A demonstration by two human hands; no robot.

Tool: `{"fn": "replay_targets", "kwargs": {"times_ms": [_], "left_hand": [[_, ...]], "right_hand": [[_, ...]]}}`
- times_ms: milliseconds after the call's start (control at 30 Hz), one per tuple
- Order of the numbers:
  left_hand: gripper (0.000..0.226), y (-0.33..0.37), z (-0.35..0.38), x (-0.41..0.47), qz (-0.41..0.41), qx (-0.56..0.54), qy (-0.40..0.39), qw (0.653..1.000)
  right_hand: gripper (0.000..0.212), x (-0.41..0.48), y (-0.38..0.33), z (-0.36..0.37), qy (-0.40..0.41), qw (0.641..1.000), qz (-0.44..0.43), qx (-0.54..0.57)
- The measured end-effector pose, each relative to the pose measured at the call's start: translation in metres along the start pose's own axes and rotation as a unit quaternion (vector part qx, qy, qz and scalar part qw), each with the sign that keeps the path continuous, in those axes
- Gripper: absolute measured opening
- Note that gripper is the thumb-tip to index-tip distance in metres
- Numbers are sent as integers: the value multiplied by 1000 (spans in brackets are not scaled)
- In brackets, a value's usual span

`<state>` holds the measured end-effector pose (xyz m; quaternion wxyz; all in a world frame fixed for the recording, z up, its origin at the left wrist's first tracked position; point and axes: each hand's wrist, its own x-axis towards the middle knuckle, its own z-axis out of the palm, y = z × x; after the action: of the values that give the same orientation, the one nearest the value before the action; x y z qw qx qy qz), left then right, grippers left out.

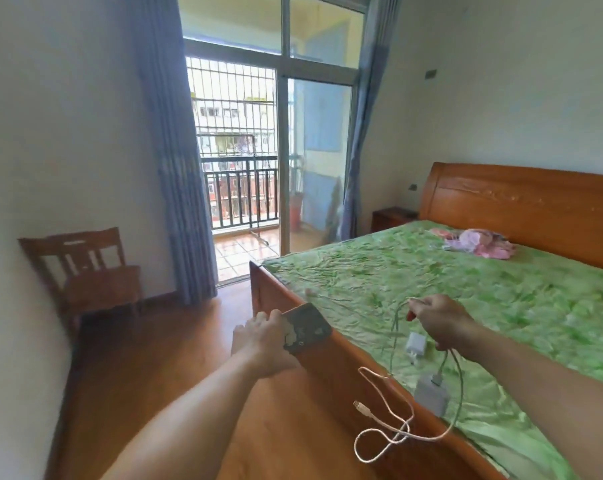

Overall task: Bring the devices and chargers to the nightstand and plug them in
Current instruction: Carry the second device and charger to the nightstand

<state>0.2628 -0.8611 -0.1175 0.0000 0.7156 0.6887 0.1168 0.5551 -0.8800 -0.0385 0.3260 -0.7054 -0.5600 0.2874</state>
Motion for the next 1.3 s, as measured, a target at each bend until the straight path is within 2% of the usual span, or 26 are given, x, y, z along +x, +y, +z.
{"fn": "replay_targets", "kwargs": {"times_ms": [167, 400, 500, 667, 833, 1000, 1300], "left_hand": [[85, -103, -18, 47, -86, -31, 28, 995], [88, -197, -11, 107, -203, -102, 23, 974], [83, -235, -9, 150, -233, -111, 16, 966], [89, -294, -29, 253, -263, -178, 30, 948], [96, -358, -45, 346, -291, -149, 51, 944], [98, -431, -37, 422, -310, -126, 69, 940], [100, -603, -10, 617, -284, -89, 23, 954]], "right_hand": [[36, 46, -94, 88, -19, 998, -61, 4], [34, 125, -179, 200, -65, 992, -109, 21], [34, 179, -211, 254, -105, 986, -122, 44], [36, 278, -277, 340, -181, 971, -136, 73], [54, 369, -346, 395, -236, 953, -123, 144], [43, 449, -404, 452, -220, 956, -124, 147], [38, 612, -501, 584, -160, 971, -110, 140]]}}
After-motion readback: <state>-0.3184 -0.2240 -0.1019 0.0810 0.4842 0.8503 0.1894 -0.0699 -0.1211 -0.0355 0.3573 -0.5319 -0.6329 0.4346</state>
